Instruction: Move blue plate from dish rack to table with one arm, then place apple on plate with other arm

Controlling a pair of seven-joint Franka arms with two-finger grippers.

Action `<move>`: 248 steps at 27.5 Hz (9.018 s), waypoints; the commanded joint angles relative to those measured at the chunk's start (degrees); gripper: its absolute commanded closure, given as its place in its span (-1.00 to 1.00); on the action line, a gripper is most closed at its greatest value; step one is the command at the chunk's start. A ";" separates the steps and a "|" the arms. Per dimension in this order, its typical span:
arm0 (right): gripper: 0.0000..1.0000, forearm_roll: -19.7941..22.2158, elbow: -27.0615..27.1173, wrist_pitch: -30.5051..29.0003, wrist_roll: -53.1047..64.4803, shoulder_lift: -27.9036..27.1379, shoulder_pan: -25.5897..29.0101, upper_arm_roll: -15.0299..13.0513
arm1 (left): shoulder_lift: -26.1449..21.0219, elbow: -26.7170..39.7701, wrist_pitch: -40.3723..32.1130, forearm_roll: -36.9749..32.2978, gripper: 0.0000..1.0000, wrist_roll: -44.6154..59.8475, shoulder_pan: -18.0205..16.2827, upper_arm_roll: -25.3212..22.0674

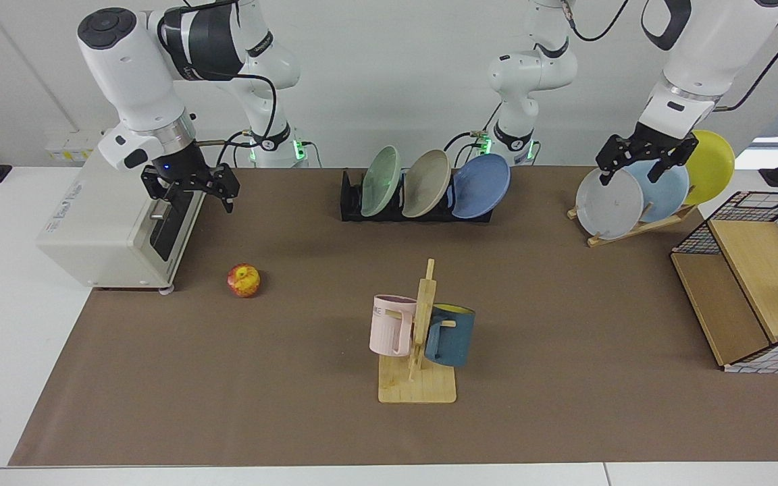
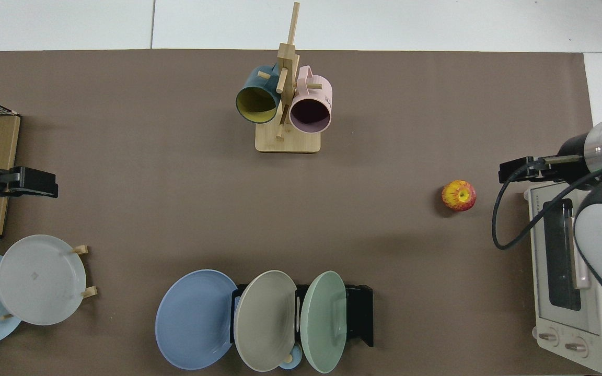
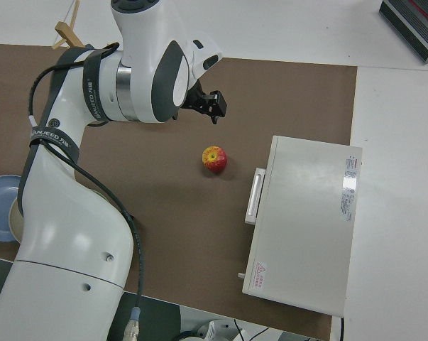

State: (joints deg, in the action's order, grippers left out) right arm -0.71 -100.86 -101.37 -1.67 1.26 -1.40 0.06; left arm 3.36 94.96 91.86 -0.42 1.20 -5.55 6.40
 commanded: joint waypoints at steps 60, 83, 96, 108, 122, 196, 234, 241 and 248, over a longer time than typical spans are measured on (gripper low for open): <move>-1.00 0.62 -20.94 -26.59 0.61 -7.59 -0.71 0.64 | 27.23 52.87 25.90 -11.35 -0.98 47.57 4.33 29.71; 0.76 0.89 -22.98 -37.77 1.05 -15.06 0.25 0.56 | 26.35 53.14 24.85 -13.02 0.32 40.82 3.71 29.81; 1.00 0.89 -19.46 -33.91 0.88 -15.33 -0.10 0.64 | 26.08 52.00 23.63 -15.22 1.00 37.39 3.01 29.81; 1.00 0.80 -15.68 -31.09 0.88 -16.03 -0.27 0.64 | 26.08 42.07 15.19 -21.19 1.00 31.76 2.92 29.99; 1.00 1.06 -6.29 -23.80 0.88 -16.12 -2.03 0.47 | 16.79 30.65 24.58 -18.84 1.00 32.37 -10.44 29.64; 1.00 0.27 -5.66 -6.74 -10.53 -2.14 -8.08 0.64 | -6.17 21.77 31.73 -7.58 -1.00 36.61 -6.93 26.74; 1.00 -0.43 -9.35 -27.83 -53.62 -17.43 -37.54 0.64 | 3.85 6.03 2.62 2.71 -1.00 0.30 -0.51 0.45; 1.00 -0.43 -10.76 -32.58 -54.14 -21.03 -37.45 0.64 | 3.85 6.47 2.62 2.71 -1.00 0.30 -0.33 0.45; -0.13 -0.61 -10.76 -32.85 -53.88 -22.53 -37.28 0.73 | 3.93 6.73 2.62 2.71 -1.00 0.30 -0.33 0.45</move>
State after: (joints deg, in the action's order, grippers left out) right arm -0.87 -111.30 -133.49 -54.24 -21.32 -38.86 0.74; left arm 6.15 100.25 94.53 1.50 2.21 -6.28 7.17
